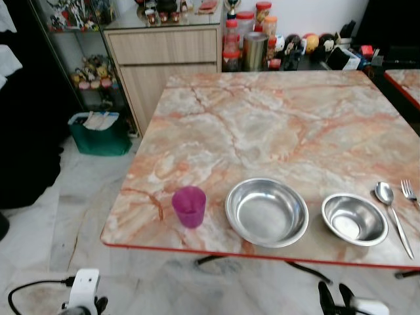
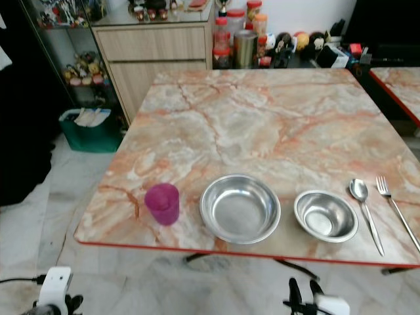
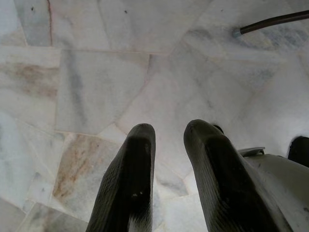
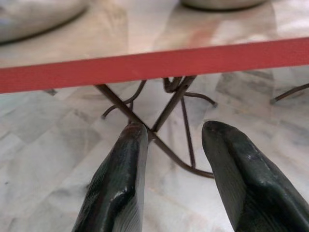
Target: Setting the table
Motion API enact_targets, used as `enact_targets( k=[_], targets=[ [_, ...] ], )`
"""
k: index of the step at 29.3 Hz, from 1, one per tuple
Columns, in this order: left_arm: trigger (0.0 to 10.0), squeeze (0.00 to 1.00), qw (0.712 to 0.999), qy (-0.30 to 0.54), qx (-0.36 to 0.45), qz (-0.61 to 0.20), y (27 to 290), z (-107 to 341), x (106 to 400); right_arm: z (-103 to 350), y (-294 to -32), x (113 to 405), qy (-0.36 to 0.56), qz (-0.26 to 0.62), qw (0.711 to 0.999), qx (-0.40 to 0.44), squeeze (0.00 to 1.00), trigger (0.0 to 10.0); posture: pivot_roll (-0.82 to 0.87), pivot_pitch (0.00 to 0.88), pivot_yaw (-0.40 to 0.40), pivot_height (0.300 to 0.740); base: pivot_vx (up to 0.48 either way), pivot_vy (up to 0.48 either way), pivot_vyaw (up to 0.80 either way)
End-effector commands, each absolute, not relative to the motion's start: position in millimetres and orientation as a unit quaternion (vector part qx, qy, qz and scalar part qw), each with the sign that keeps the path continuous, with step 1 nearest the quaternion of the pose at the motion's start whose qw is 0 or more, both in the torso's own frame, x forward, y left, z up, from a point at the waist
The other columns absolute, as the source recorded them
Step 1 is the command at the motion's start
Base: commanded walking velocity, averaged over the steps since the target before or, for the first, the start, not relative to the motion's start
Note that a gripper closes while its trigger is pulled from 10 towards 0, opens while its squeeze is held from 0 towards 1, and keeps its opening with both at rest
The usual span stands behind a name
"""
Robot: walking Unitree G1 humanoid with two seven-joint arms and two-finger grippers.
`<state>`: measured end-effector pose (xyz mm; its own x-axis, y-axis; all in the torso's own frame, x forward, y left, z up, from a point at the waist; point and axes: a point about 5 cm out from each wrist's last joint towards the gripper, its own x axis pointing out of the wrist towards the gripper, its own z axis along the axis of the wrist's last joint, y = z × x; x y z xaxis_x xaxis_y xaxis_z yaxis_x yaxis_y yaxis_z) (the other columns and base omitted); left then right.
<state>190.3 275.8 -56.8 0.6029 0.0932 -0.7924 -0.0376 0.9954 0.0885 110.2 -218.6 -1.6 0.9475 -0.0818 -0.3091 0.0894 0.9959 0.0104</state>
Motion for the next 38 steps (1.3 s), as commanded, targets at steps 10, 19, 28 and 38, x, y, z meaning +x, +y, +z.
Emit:
enact_targets(
  k=[10,19,28,38],
  targets=[
    [10.0,0.00,0.891,0.451,0.049,0.027,280,-55,191,41,-209,88,0.145,-0.067,0.987,0.006,0.00,10.0,-0.09,0.000,0.076,0.736,0.000,0.000,0.00],
    [10.0,0.00,0.892,0.449,0.043,0.032,278,-56,191,95,-217,144,0.045,-0.060,0.997,0.007,0.00,10.0,-0.08,0.000,0.057,0.736,0.000,0.000,0.00],
    [10.0,0.00,0.893,0.448,0.039,0.036,277,-57,190,106,-212,174,0.036,-0.061,0.994,0.084,0.00,10.0,-0.06,0.000,0.039,0.736,0.000,0.000,0.00],
    [10.0,0.00,0.893,0.447,0.035,0.041,276,-57,189,102,-211,185,0.062,-0.052,0.982,0.173,0.94,10.0,-0.05,0.000,0.028,0.736,0.000,0.000,0.00]
  ],
)
